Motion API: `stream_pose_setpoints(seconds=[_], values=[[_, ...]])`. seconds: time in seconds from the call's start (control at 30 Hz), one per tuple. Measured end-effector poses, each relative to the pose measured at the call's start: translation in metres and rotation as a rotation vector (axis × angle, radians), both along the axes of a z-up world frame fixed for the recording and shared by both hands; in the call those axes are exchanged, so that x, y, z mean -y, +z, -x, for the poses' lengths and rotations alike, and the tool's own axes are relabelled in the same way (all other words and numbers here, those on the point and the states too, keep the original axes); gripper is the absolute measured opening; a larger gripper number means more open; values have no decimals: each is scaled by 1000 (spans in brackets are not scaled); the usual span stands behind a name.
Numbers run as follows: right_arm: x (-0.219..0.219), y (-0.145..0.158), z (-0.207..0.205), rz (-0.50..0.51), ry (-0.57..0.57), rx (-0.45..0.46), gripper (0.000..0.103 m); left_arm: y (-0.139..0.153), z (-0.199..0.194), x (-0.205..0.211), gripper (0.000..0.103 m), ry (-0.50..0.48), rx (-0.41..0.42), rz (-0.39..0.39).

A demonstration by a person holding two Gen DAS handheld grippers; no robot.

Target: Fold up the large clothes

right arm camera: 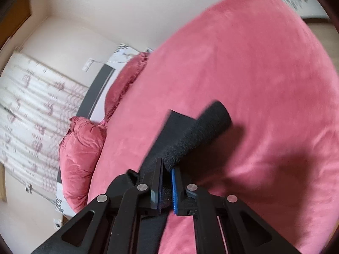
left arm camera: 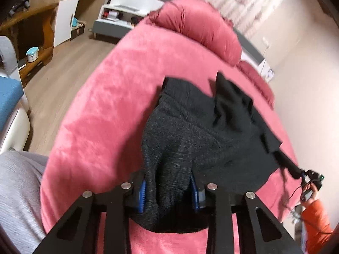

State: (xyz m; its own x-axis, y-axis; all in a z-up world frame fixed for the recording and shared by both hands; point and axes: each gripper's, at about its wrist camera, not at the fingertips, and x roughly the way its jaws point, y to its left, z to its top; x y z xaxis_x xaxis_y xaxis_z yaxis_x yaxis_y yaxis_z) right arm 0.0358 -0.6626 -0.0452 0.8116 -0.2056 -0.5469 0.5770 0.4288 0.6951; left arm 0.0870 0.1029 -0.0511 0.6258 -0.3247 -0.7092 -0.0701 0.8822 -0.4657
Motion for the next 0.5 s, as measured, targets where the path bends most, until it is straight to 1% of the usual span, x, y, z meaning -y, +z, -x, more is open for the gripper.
stream_pose_setpoints(seconds=[0.07, 0.17, 0.23, 0.3, 0.4, 0.47, 0.5], values=[[-5, 20, 1, 47, 5, 5, 6, 7, 1, -10, 29, 8, 21, 32], [-10, 46, 12, 103, 0, 21, 6, 15, 8, -20, 27, 30, 54, 58], [-10, 59, 19, 128, -6, 22, 6, 23, 7, -34, 27, 46, 82, 74], [-7, 71, 33, 139, -9, 27, 6, 27, 6, -49, 27, 66, 91, 97], [-3, 80, 57, 162, -30, 21, 6, 26, 4, -70, 27, 89, 81, 147], [3, 80, 78, 168, -56, 12, 6, 24, 9, -79, 27, 85, 67, 154], [6, 77, 88, 166, -65, 5, 6, 19, 8, -79, 27, 68, 49, 145]])
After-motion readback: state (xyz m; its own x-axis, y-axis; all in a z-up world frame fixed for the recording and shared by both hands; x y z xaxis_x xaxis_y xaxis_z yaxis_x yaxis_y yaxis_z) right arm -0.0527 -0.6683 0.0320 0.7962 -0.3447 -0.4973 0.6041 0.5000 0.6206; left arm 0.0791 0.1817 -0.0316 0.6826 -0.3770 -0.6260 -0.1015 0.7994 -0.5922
